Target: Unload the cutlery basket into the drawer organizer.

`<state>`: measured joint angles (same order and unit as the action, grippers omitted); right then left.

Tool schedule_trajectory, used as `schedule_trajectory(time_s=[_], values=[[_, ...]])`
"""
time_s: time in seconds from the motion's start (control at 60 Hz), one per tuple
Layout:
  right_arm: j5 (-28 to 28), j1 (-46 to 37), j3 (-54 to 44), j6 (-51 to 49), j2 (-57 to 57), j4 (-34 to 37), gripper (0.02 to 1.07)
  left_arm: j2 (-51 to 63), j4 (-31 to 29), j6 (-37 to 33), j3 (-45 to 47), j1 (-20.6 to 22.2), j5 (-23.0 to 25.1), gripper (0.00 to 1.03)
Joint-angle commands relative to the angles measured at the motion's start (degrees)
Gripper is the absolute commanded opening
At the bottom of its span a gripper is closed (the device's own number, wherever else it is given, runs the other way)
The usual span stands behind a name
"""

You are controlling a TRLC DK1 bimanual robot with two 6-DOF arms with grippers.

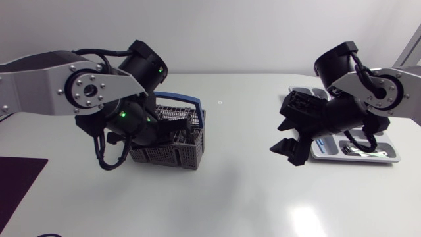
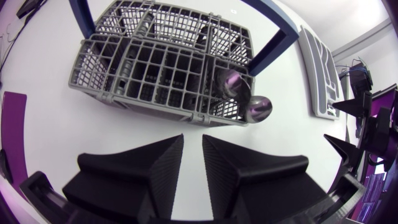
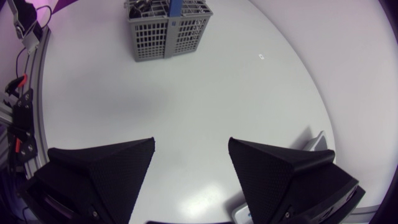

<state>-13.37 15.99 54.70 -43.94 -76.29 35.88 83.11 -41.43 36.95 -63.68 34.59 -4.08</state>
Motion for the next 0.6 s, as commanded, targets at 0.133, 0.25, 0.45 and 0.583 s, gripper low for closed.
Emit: schedule_trajectory(time_s=[0.133,0.25,0.45,0.583], values=[[-2.28,5.81,5.33,14.59,-3.69,1.48,0.88,-1.81,5.04,-4.96,3.30,-2.33,5.13,0.26],[-4.56,7.92,7.53,19.25,-5.53,1.91,0.88,-2.08,7.77,-6.71,4.53,-3.39,7.50,0.26],[-6.94,10.91,10.78,27.60,-9.14,2.00,0.88,-2.08,11.72,-9.26,6.38,-5.50,10.84,0.26],[-8.96,12.22,12.98,32.43,-11.60,2.53,0.88,-2.08,13.30,-11.29,7.17,-6.38,12.60,0.27]])
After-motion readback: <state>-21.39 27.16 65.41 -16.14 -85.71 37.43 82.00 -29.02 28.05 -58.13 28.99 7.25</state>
